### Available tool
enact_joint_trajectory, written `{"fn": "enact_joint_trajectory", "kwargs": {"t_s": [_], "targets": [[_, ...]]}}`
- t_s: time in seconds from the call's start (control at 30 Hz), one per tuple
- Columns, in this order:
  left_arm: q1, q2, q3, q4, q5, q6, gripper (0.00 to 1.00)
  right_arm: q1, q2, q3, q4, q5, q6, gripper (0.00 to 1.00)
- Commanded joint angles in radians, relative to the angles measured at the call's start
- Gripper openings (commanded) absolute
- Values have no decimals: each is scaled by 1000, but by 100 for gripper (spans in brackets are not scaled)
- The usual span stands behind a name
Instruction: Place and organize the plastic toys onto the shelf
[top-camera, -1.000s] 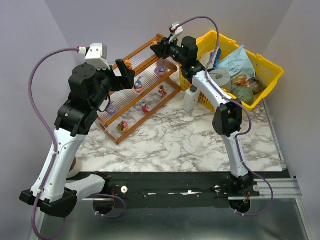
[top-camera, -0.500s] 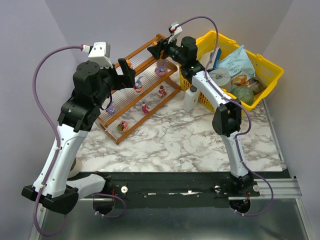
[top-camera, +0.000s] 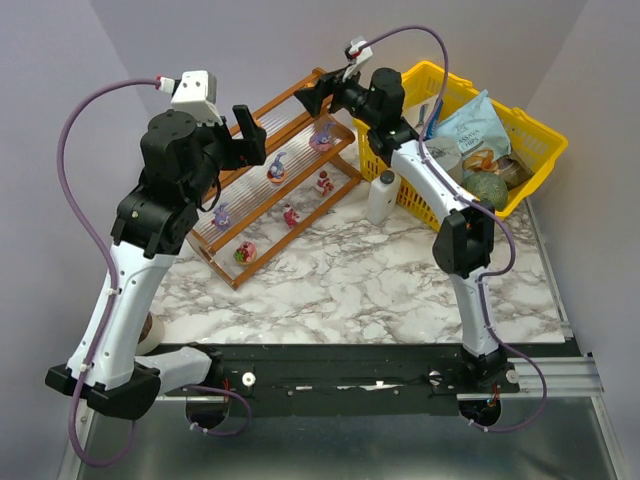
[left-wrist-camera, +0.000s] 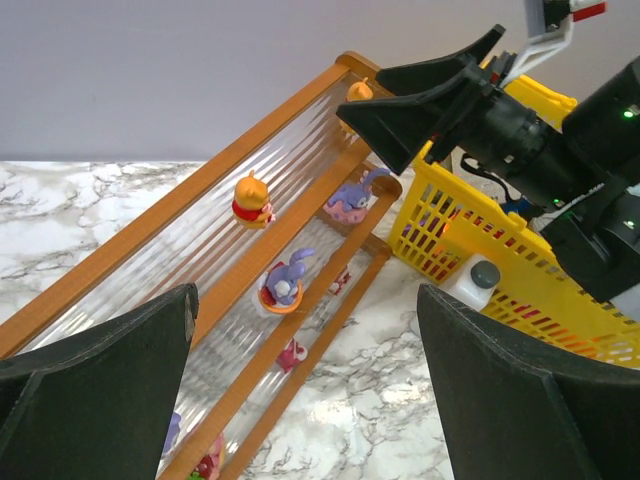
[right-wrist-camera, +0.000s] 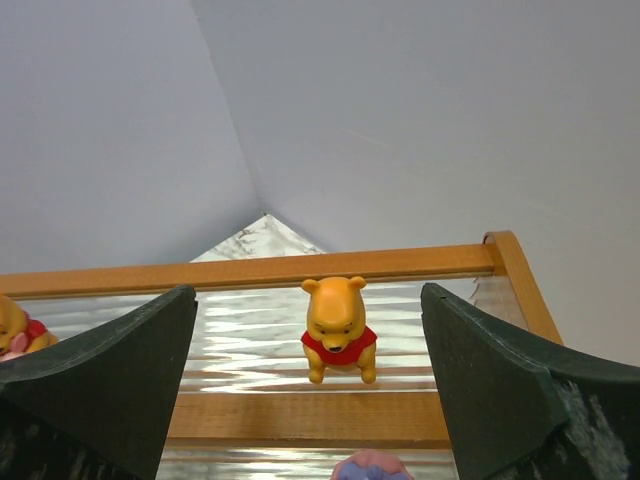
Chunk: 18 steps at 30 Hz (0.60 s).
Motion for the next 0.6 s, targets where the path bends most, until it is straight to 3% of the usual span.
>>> {"fn": "enact_joint_trajectory", "kwargs": {"t_s": [0.0,0.13,0.27,0.57], "targets": [[-5,27,53,-52,-38,5,99,-1,-108,-47,52,-4,16,100],[-3,21,50,-56,-49,-8,99,1,-232,-189,75,-13,50,100],[-2,9,40,-68,-93,-29,99,4,-303,-271,45,-103,120,73],[0,-34,-39,-25,-72,-67,99,110,-271,-314,-18,-69,40,37]]}}
